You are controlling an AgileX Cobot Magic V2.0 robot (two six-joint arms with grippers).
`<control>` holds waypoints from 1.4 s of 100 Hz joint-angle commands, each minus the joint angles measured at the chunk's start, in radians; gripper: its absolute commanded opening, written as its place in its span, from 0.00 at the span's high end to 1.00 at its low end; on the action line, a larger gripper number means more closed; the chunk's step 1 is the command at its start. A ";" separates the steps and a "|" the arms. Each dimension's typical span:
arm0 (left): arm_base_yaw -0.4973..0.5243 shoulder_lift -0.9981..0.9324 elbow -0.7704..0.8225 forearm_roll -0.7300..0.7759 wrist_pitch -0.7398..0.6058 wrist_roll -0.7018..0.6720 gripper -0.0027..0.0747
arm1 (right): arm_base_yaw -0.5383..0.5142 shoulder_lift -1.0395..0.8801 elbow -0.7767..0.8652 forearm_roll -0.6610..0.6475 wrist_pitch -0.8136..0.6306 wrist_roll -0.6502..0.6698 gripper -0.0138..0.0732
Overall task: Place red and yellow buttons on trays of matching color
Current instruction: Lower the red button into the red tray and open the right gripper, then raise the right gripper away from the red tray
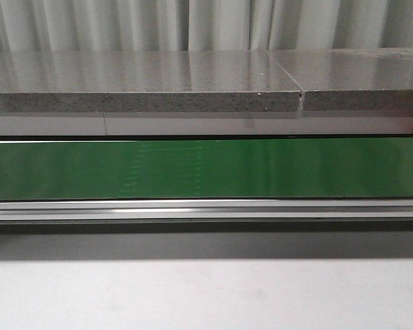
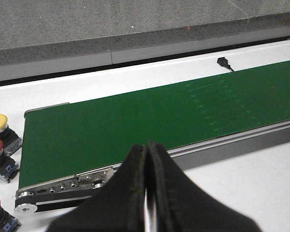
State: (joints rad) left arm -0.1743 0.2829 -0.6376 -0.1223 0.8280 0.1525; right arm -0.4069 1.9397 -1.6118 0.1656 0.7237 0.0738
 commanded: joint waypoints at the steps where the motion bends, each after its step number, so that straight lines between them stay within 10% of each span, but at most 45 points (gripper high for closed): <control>1: -0.008 0.011 -0.024 -0.017 -0.069 -0.008 0.99 | 0.028 -0.103 -0.027 -0.043 -0.015 -0.054 0.40; 34: -0.008 0.011 -0.024 -0.017 -0.069 -0.008 0.99 | 0.215 -0.226 -0.023 -0.166 0.074 -0.067 0.92; 140: -0.008 0.011 -0.024 -0.017 -0.082 -0.008 0.99 | 0.440 -1.003 0.770 -0.157 -0.228 -0.110 0.92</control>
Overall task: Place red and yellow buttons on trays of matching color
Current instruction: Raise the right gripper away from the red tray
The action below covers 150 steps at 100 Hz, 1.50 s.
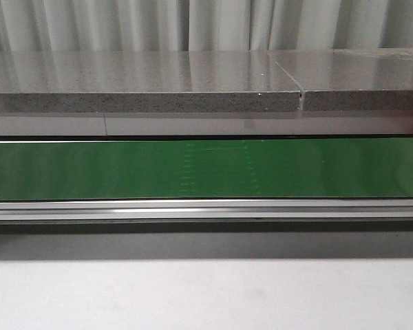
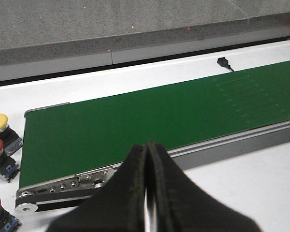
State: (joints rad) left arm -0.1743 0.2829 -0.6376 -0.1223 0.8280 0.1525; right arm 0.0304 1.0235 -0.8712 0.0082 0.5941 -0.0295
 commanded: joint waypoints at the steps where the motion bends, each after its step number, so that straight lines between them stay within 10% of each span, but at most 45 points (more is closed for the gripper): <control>1: -0.008 0.011 -0.024 -0.017 -0.084 -0.008 0.99 | 0.002 -0.094 0.035 0.001 -0.102 -0.006 0.92; 91: -0.008 0.032 -0.026 -0.026 -0.121 -0.055 0.99 | 0.002 -0.648 0.279 0.006 -0.062 -0.006 0.92; 150: 0.054 0.533 -0.214 0.027 -0.201 -0.245 0.95 | 0.002 -0.648 0.279 0.006 -0.063 -0.006 0.92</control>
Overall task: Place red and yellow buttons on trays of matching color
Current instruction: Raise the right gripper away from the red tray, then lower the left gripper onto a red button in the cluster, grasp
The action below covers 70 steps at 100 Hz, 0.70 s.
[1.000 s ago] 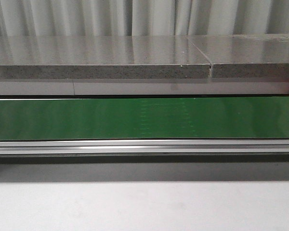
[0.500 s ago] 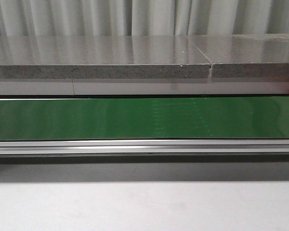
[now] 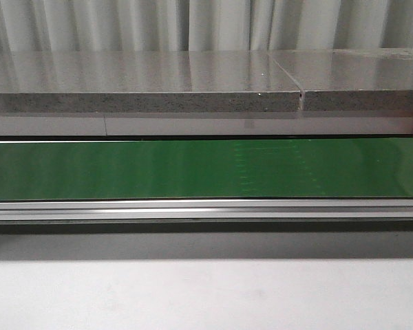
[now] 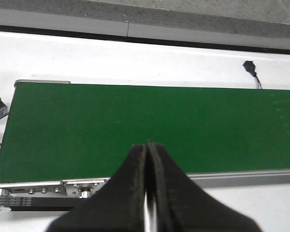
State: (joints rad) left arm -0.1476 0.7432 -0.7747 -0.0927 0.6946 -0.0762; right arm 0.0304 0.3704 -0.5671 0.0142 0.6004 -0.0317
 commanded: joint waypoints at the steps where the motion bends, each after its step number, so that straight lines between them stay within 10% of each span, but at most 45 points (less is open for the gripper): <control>1: 0.030 0.079 -0.082 -0.003 -0.065 -0.016 0.94 | 0.002 0.005 -0.025 0.000 -0.070 -0.004 0.92; 31: 0.162 0.252 -0.185 -0.003 -0.059 -0.016 0.39 | 0.002 0.005 -0.025 0.000 -0.070 -0.004 0.92; 70: 0.423 0.360 -0.227 -0.020 0.097 -0.003 0.40 | 0.002 0.005 -0.025 0.000 -0.070 -0.004 0.92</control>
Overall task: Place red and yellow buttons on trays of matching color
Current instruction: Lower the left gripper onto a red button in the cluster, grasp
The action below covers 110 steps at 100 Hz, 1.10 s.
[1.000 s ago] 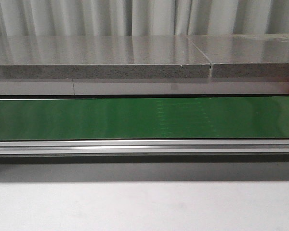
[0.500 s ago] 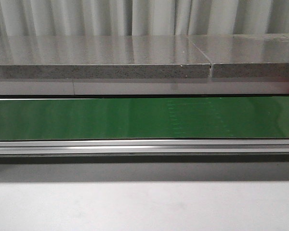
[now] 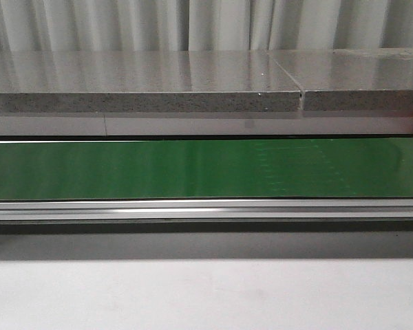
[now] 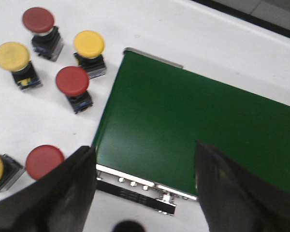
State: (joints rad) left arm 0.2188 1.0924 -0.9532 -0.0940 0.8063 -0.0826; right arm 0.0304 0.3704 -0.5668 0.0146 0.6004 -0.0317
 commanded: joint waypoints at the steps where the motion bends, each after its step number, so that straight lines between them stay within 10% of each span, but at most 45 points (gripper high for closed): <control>1: 0.062 0.014 -0.050 -0.018 -0.012 0.003 0.40 | 0.002 0.005 -0.026 0.000 -0.070 -0.004 0.92; 110: 0.203 0.647 -0.443 -0.130 0.238 0.123 0.40 | 0.002 0.005 -0.026 0.000 -0.070 -0.004 0.92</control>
State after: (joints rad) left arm 0.4166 1.7673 -1.3603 -0.2126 1.0485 0.0413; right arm 0.0304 0.3704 -0.5668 0.0146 0.6004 -0.0317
